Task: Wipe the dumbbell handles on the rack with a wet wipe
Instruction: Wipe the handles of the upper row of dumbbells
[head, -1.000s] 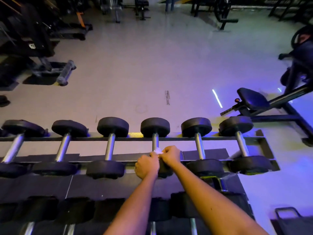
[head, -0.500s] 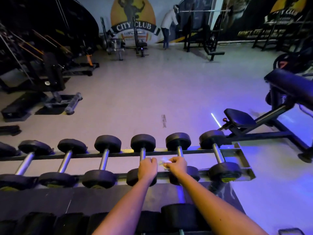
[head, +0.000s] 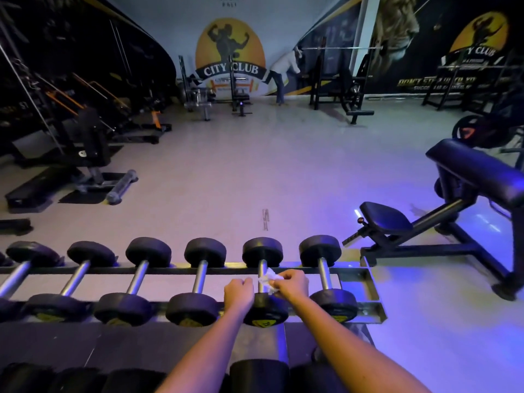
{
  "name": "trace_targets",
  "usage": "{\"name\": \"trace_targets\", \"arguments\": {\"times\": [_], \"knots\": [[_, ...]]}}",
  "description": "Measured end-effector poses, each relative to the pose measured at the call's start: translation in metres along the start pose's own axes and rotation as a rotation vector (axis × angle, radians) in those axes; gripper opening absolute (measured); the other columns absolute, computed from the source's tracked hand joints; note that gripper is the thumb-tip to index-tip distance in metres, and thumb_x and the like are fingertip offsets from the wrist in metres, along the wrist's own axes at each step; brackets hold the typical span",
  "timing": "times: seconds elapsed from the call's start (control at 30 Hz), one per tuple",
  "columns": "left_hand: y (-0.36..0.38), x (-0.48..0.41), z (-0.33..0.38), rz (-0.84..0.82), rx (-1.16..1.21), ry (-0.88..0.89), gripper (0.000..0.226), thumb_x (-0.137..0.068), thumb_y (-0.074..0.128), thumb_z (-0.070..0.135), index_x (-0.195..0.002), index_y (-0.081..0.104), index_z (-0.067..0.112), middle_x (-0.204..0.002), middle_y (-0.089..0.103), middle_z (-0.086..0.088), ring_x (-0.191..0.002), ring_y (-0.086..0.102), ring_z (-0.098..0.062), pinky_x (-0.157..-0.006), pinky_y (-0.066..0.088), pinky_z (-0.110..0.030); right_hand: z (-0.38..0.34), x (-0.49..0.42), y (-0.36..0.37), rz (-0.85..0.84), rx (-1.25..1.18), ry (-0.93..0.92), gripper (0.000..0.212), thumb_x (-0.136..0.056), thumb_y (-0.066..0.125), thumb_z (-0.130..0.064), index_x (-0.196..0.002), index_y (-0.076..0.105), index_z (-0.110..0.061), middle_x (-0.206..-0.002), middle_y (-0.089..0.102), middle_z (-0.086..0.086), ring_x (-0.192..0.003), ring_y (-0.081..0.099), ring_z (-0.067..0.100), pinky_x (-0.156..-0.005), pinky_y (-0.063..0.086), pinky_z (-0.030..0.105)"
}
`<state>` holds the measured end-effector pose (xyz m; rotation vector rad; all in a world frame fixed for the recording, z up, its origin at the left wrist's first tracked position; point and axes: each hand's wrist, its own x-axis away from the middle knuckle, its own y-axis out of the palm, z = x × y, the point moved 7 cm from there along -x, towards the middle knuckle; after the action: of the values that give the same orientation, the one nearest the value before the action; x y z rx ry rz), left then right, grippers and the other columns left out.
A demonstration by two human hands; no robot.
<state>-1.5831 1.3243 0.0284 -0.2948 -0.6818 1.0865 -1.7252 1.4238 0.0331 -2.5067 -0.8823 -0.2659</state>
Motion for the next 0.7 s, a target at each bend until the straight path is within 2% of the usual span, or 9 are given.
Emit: {"name": "trace_targets", "arguments": {"times": [0.07,0.17,0.2,0.3,0.4,0.5,0.6,0.7], "knots": [[0.008,-0.002,-0.002,0.012,-0.011,-0.037,0.034,-0.097,0.045,0.024,-0.090,0.068,0.000,-0.096,0.065,-0.016,-0.082,0.053,-0.028,-0.071,0.038,-0.029,0.006,-0.011,-0.003,-0.014,0.006,0.005,0.012,-0.071,0.077,-0.008,-0.071,0.069,0.000,-0.072,0.069,0.014,-0.072,0.071,0.027,-0.061,0.061,0.036],[0.020,-0.011,-0.005,0.032,-0.052,-0.075,0.032,-0.098,0.044,0.025,-0.092,0.065,0.001,-0.098,0.064,-0.015,-0.083,0.053,-0.027,-0.073,0.040,-0.029,0.015,-0.025,-0.006,-0.019,0.013,0.026,0.010,-0.072,0.075,-0.007,-0.073,0.068,0.000,-0.073,0.068,0.011,-0.066,0.068,0.022,-0.049,0.054,0.023],[0.024,-0.013,-0.006,0.033,-0.060,-0.092,0.032,-0.099,0.044,0.025,-0.093,0.065,0.001,-0.098,0.064,-0.014,-0.083,0.053,-0.026,-0.073,0.040,-0.030,0.018,-0.030,-0.006,-0.019,0.036,0.024,0.008,-0.071,0.074,-0.007,-0.070,0.067,-0.002,-0.070,0.066,0.008,-0.063,0.064,0.019,-0.048,0.053,0.023],[0.032,-0.023,-0.010,0.040,-0.087,-0.133,0.034,-0.099,0.044,0.026,-0.101,0.065,0.000,-0.106,0.065,-0.015,-0.087,0.055,-0.026,-0.075,0.042,-0.031,0.027,-0.045,-0.003,0.001,0.105,0.019,0.010,-0.071,0.072,-0.010,-0.063,0.065,-0.010,-0.070,0.066,0.005,-0.067,0.060,0.018,-0.060,0.051,0.029],[0.041,-0.034,-0.018,-0.006,-0.144,-0.221,0.042,-0.099,0.042,0.030,-0.119,0.061,-0.002,-0.123,0.060,-0.020,-0.110,0.057,-0.035,-0.092,0.046,-0.037,0.032,-0.057,0.003,0.021,0.112,0.009,0.014,-0.074,0.069,-0.010,-0.063,0.064,-0.017,-0.071,0.067,0.003,-0.073,0.061,0.019,-0.061,0.044,0.024],[0.050,-0.044,-0.024,-0.075,-0.212,-0.300,0.049,-0.101,0.037,0.034,-0.129,0.054,-0.003,-0.133,0.055,-0.021,-0.122,0.052,-0.036,-0.099,0.041,-0.036,0.034,-0.072,0.014,0.020,0.149,-0.005,0.008,-0.075,0.065,-0.010,-0.068,0.068,-0.010,-0.072,0.069,0.007,-0.073,0.062,0.023,-0.060,0.043,0.025],[0.060,-0.055,-0.030,-0.097,-0.191,-0.372,0.053,-0.102,0.035,0.039,-0.132,0.051,-0.001,-0.136,0.053,-0.020,-0.124,0.051,-0.035,-0.102,0.040,-0.038,0.034,-0.084,0.028,-0.005,0.212,-0.007,0.008,-0.075,0.063,-0.009,-0.069,0.066,-0.006,-0.073,0.068,0.010,-0.073,0.060,0.026,-0.060,0.043,0.029],[0.066,-0.063,-0.034,-0.034,-0.175,-0.434,0.056,-0.099,0.035,0.045,-0.130,0.055,0.003,-0.134,0.055,-0.018,-0.121,0.053,-0.035,-0.101,0.043,-0.039,0.036,-0.089,0.042,-0.066,0.238,-0.007,0.022,-0.078,0.063,-0.007,-0.058,0.056,-0.013,-0.063,0.059,0.004,-0.062,0.052,0.020,-0.051,0.037,0.026]]}}
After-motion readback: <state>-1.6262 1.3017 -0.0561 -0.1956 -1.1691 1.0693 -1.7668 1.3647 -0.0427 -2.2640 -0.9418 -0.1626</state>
